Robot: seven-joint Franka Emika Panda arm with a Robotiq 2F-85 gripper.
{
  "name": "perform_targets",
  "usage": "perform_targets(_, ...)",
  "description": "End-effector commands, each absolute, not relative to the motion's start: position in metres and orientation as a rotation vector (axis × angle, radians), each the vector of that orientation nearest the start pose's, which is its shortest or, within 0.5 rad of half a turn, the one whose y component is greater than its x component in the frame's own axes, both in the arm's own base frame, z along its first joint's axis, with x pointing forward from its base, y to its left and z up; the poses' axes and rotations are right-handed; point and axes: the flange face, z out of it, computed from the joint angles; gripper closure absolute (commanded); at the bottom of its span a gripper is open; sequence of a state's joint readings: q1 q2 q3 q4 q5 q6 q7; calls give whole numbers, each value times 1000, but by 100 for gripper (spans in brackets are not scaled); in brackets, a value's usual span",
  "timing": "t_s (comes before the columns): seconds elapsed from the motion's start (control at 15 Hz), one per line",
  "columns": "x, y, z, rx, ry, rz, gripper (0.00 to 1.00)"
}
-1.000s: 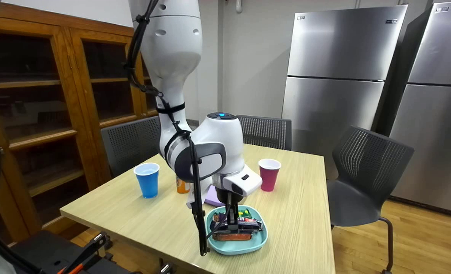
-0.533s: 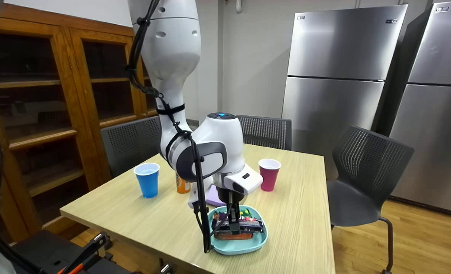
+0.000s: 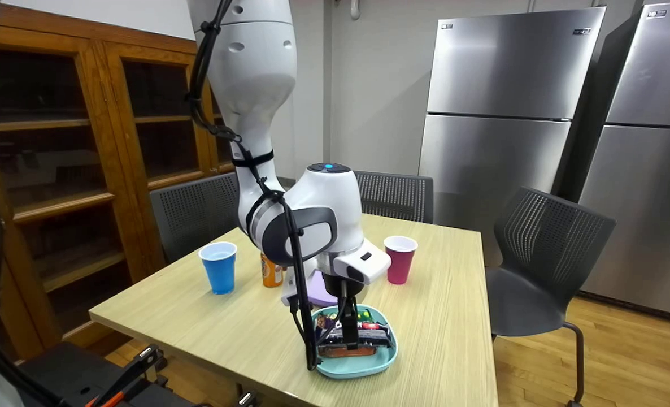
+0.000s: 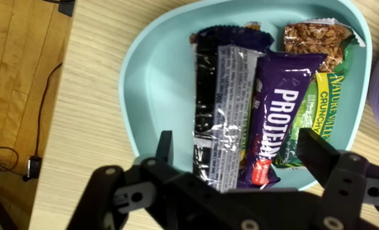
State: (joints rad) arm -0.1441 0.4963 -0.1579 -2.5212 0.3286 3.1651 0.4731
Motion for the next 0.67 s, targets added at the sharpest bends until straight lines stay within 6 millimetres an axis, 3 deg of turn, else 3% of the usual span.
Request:
perform_targets(0.0,420,-169,136,-2734,1586,-295,0)
perform_targets(0.33,421,-164,157,-2744,1528,-338,0)
perform_targets(0.6,427,-147,171,-2761,1445,-334,0)
